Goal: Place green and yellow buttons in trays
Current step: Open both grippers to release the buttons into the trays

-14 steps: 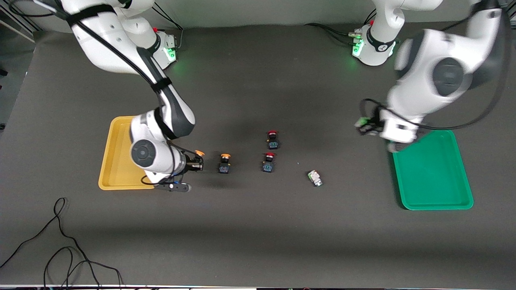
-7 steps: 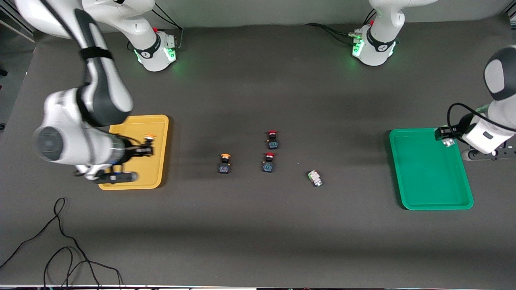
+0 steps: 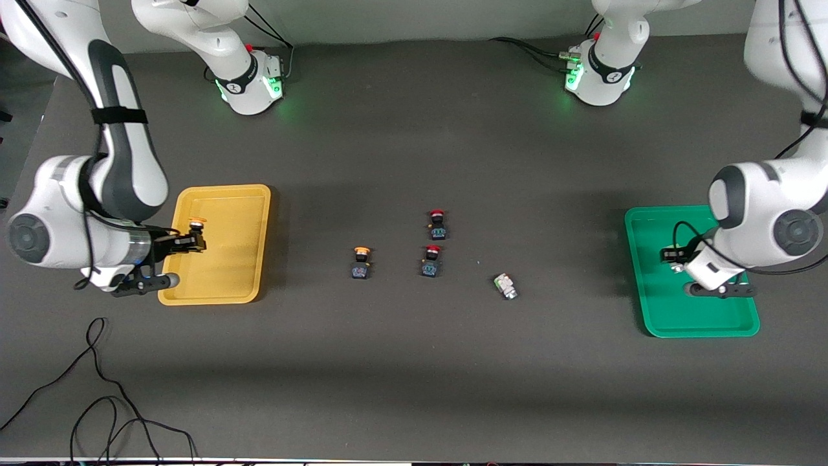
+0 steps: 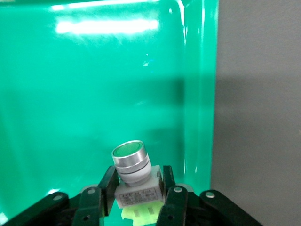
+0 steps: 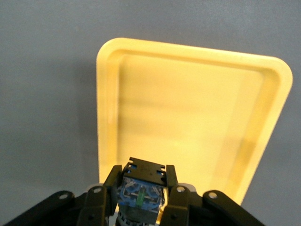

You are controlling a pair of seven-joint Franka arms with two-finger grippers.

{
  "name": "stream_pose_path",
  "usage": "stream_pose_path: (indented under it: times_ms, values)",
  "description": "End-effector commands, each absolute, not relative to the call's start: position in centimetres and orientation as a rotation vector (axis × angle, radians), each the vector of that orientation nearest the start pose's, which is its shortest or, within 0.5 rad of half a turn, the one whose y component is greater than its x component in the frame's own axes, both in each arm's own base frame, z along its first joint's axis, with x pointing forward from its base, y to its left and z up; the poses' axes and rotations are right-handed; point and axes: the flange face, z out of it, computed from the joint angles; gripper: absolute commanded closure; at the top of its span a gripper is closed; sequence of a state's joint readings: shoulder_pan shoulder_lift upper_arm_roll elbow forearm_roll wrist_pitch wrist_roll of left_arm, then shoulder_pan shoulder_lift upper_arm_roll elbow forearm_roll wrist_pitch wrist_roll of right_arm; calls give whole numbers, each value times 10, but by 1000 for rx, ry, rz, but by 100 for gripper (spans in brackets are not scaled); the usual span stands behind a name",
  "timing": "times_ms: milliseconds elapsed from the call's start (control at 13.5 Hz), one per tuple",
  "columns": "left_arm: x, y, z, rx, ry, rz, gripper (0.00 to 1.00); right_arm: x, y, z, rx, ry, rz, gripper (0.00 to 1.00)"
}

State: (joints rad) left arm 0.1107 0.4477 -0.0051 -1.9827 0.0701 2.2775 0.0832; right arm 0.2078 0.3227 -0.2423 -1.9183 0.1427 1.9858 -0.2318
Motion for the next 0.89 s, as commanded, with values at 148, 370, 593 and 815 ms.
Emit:
stream_pose_path:
  times_ms: [148,370,593,815]
  values:
    - [591,76,199,-3099,149,188,68,562,1,248,-3073,-228,235,100]
    - [593,85,210,-3099,165,177,3,553,14,218,-3096,-264,201,100]
    - [596,99,260,-3102,127,175,1,553,16,208,-3102,-274,199,100]
    - [614,91,337,-3103,135,203,1,552,15,207,-3103,-274,204,34]
